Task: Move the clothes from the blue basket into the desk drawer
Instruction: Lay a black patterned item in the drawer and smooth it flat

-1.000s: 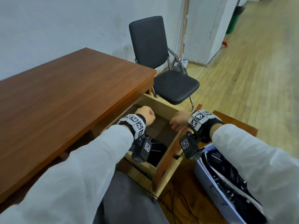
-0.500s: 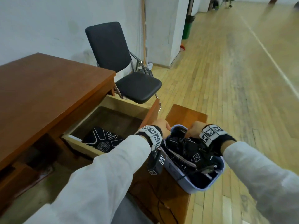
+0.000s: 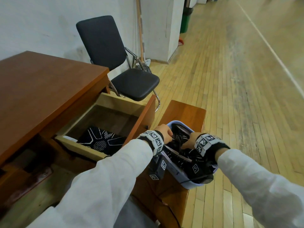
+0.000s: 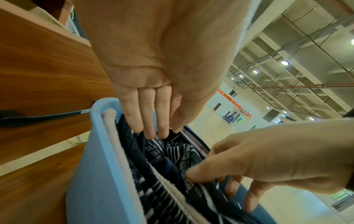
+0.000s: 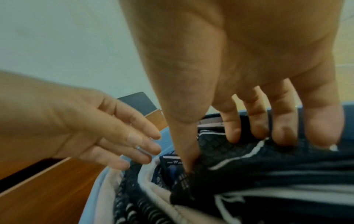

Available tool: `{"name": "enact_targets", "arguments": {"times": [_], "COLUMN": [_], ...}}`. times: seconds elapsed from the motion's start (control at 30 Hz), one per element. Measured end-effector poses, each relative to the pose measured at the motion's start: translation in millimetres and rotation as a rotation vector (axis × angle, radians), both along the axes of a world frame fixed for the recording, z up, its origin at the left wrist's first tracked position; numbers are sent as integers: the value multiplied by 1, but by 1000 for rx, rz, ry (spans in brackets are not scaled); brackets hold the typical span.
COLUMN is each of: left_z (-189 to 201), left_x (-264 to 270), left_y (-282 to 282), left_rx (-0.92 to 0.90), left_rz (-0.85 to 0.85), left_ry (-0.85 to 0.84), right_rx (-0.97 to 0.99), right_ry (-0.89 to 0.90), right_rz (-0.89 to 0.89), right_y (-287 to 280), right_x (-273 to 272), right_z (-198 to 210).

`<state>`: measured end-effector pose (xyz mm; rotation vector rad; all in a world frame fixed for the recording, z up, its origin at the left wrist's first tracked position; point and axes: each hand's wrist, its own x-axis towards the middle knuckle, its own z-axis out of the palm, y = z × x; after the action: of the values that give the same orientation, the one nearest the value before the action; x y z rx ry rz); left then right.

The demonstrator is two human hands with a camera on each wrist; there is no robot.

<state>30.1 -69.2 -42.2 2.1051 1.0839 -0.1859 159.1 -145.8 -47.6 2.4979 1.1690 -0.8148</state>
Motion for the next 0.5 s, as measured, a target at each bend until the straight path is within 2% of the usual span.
{"name": "enact_targets", "arguments": {"times": [0.17, 0.37, 0.5], "left_z": [1, 3, 5], "left_x": [-5, -4, -2], "left_y": [3, 3, 0], "left_rx": [2, 0, -2], "left_rz": [21, 36, 15], "left_ry": [-32, -78, -87], "right_rx": [24, 83, 162], "right_ry": [-133, -186, -241], "right_rz": [79, 93, 103], "right_y": [11, 9, 9], "right_x": [1, -1, -4], "right_z": [7, 56, 68]}}
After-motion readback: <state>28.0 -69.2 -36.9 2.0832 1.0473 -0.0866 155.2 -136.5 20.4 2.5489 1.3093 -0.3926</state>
